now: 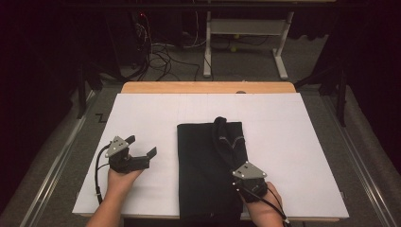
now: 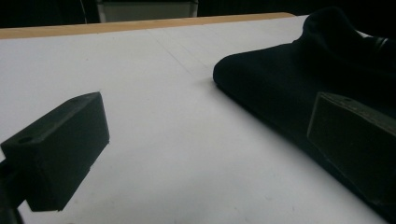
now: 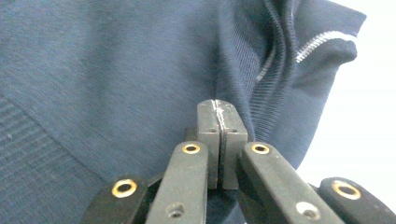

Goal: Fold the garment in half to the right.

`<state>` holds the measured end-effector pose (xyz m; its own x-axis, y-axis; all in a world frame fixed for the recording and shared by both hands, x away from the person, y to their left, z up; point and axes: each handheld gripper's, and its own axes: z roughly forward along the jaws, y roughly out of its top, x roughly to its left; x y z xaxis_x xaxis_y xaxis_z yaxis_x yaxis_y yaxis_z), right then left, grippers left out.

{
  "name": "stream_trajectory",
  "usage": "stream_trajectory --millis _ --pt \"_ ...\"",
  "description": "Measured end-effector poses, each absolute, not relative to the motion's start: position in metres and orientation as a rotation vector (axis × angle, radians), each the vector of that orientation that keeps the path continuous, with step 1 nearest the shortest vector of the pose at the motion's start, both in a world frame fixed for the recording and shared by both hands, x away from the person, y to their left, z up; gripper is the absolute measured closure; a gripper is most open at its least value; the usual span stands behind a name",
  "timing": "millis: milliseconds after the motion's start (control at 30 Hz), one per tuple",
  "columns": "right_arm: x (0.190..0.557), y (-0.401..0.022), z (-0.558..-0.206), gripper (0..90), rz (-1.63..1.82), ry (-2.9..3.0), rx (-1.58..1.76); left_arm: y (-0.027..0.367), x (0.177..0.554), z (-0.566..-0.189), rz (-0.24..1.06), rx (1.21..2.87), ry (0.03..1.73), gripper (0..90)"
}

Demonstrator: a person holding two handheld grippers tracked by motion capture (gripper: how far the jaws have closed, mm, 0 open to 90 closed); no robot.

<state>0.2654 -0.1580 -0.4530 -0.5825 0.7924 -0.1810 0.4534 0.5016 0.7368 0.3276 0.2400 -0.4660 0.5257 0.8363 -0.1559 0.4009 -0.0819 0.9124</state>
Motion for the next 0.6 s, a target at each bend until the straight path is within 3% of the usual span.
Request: stream_trajectory --millis 600 --pt "0.269 -0.213 -0.464 88.9 0.984 2.166 1.158 0.243 0.32 -0.471 0.491 1.704 1.056 0.0"
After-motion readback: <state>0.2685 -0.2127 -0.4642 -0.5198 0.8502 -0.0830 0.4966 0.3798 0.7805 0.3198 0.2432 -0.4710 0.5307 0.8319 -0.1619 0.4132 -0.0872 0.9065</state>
